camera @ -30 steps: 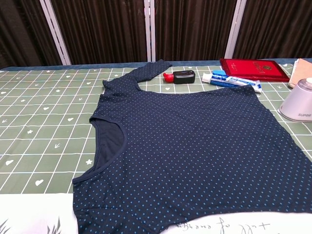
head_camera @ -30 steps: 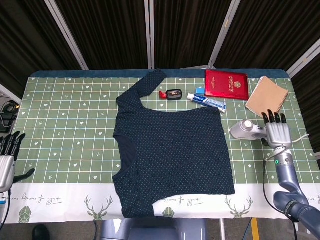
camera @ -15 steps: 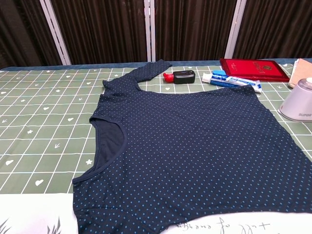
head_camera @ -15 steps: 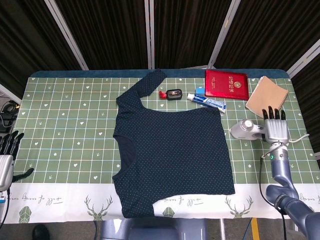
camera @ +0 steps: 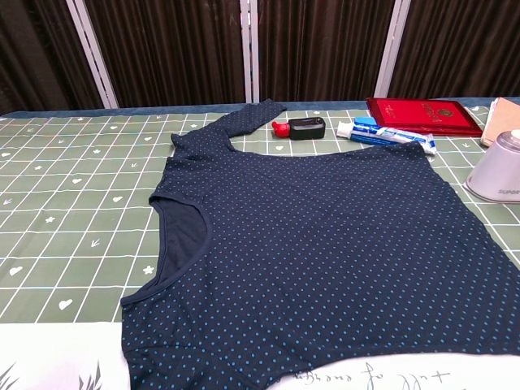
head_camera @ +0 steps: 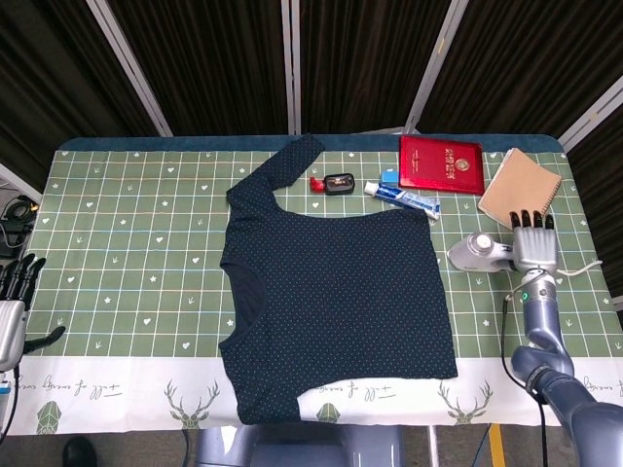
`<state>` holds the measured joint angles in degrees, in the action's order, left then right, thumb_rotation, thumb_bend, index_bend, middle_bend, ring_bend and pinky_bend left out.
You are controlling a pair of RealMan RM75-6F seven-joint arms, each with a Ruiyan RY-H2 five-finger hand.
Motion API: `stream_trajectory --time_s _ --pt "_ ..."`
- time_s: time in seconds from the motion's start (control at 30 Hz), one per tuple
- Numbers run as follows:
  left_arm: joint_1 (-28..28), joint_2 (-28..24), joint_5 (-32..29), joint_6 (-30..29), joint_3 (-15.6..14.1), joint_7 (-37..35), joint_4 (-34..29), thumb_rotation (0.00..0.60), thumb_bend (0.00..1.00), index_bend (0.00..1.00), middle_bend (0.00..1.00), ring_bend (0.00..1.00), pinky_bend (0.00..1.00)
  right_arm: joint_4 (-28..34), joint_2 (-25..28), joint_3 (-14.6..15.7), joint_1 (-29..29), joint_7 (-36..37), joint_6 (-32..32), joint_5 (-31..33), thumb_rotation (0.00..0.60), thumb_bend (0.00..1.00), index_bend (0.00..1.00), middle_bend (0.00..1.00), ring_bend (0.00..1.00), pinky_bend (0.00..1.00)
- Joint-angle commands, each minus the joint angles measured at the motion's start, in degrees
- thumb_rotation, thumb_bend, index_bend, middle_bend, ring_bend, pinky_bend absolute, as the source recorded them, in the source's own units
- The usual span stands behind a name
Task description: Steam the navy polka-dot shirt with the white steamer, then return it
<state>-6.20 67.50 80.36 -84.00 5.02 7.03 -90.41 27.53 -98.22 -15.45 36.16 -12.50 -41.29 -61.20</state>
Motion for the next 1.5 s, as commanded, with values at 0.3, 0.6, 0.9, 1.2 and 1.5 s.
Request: stream_trajectory --time_s 0.3,0.6,0.9,1.2,1.5 --pt "-0.2 0.3 -0.5 0.4 0.2 0.1 0.3 0.6 0.0 0.0 0.0 0.0 0.0 -3.6 -1.3 -0.5 1.6 3.9 3.7 -0.9 0.6 0.65 0.38 0.55 0.47 0.59" --pt "-0.4 0.2 -0.4 0.6 0.1 -0.2 0.3 0.6 0.0 0.0 0.0 0.0 0.0 -2.3 1.1 2.4 0.4 13.7 3.7 -6.6 0.6 0.71 0.72 0.71 0.66 0.92" --pt "-0.4 0.2 -0.3 0.6 0.0 -0.4 0.4 0.6 0.0 0.0 0.0 0.0 0.0 -0.7 4.4 6.9 -1.5 28.7 -2.1 -15.0 0.6 0.75 0.72 0.71 0.67 0.94" --pt "-0.5 0.1 -0.4 0.8 0.0 -0.6 0.4 0.6 0.0 0.0 0.0 0.0 0.0 -1.8 6.0 8.5 -2.0 43.9 -10.8 -20.0 0.6 0.76 0.71 0.71 0.68 0.95" --pt "-0.5 -0.3 -0.4 0.9 0.0 -1.3 0.2 0.6 0.0 0.0 0.0 0.0 0.0 8.1 9.7 9.2 -0.6 51.3 -18.9 -24.4 0.6 0.76 0.71 0.7 0.68 0.95"
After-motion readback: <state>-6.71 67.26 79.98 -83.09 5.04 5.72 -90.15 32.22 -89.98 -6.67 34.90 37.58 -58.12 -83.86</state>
